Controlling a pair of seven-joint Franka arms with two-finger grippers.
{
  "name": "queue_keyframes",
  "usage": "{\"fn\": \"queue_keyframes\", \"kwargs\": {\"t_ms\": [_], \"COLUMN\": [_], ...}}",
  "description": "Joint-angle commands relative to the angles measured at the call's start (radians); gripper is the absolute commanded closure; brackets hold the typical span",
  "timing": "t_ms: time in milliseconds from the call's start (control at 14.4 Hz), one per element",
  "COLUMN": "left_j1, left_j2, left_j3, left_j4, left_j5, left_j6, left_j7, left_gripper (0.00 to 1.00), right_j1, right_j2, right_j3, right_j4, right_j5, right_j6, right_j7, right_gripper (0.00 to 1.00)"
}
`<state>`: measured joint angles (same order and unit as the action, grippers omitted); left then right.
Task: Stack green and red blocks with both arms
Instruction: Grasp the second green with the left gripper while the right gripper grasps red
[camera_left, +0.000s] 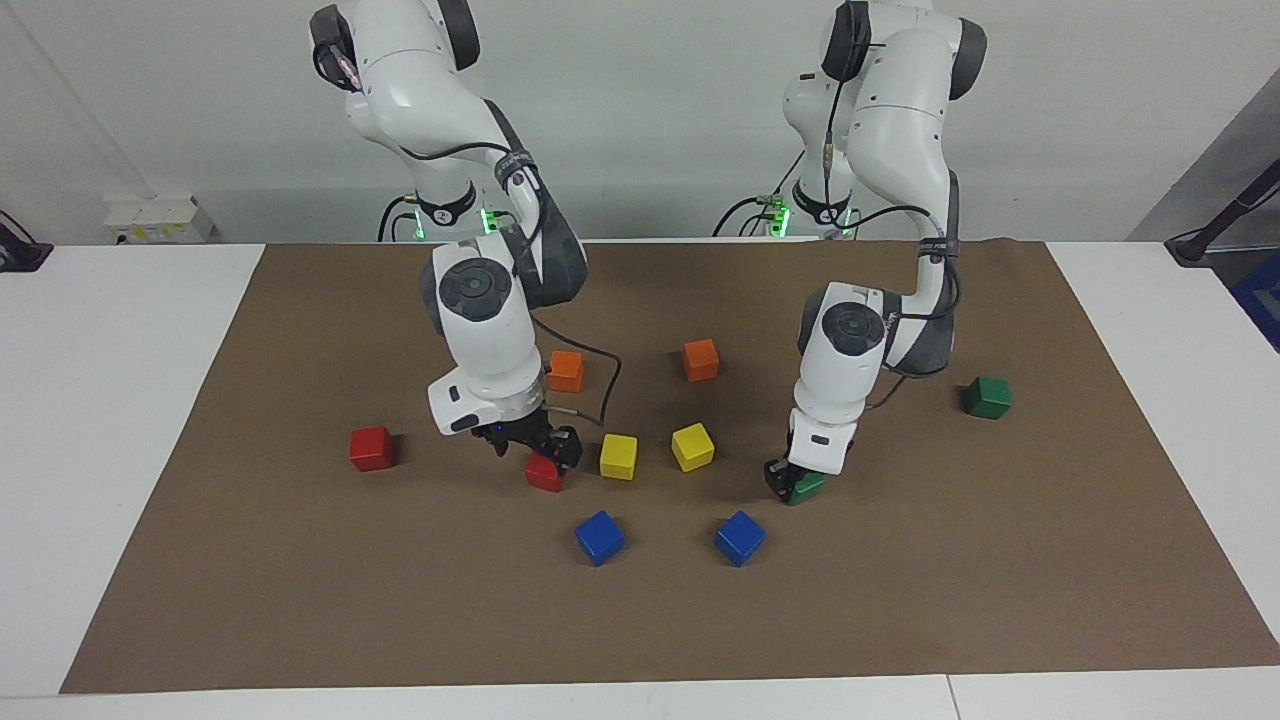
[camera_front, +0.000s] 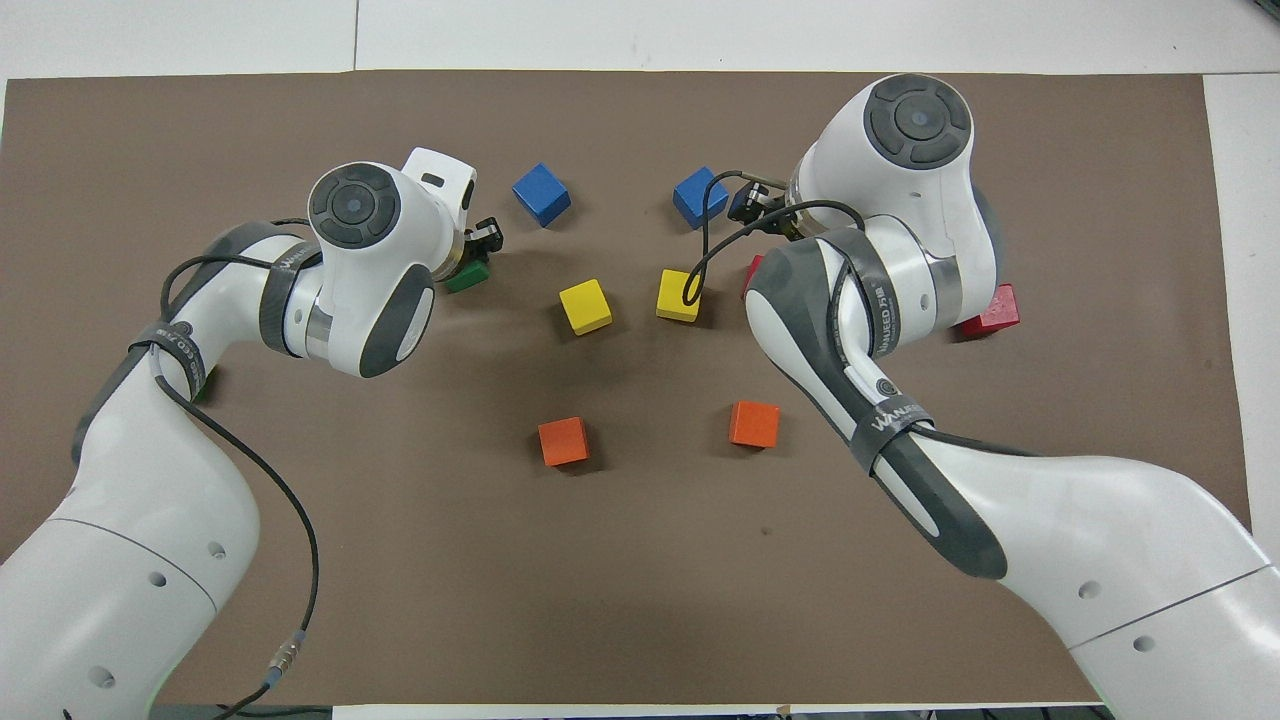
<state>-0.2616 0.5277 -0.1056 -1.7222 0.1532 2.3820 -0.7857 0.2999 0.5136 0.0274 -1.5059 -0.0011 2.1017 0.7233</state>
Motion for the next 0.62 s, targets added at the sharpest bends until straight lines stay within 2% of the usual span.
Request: {"fn": "queue_keyframes", "kwargs": {"t_ms": [0, 208, 416, 554], "left_j1": [-0.016, -0.012, 0.028, 0.067], "left_j2": [-0.022, -0.026, -0.107, -0.17], "left_j3": [0.014, 0.009, 0.003, -0.005], "left_j4": [-0.001, 0.044, 0.044, 0.039], "left_j5": [0.028, 0.019, 0.012, -0.03], "left_j6": [-0.044, -0.104, -0.19, -0.271], "left_j7": [0.008, 0.009, 0.049, 0.159], "left_gripper": [1.0, 1.0, 1.0, 1.0], "right_j1": [0.004, 0.005, 0.005, 0.007], "right_j2": [0.025, 0.025, 0.025, 0.017], "right_j3": [0.002, 0.002, 0.002, 0.002], "right_j4": [0.003, -0.048, -0.091, -0.132], "right_j5": [0.003, -0.002, -0.004, -0.004], "right_j6": [0.032, 0.078, 0.125, 0.167], "right_j7": [0.025, 0.024, 0.015, 0.015], "right_gripper": [0.03, 0.03, 0.03, 0.03]}}
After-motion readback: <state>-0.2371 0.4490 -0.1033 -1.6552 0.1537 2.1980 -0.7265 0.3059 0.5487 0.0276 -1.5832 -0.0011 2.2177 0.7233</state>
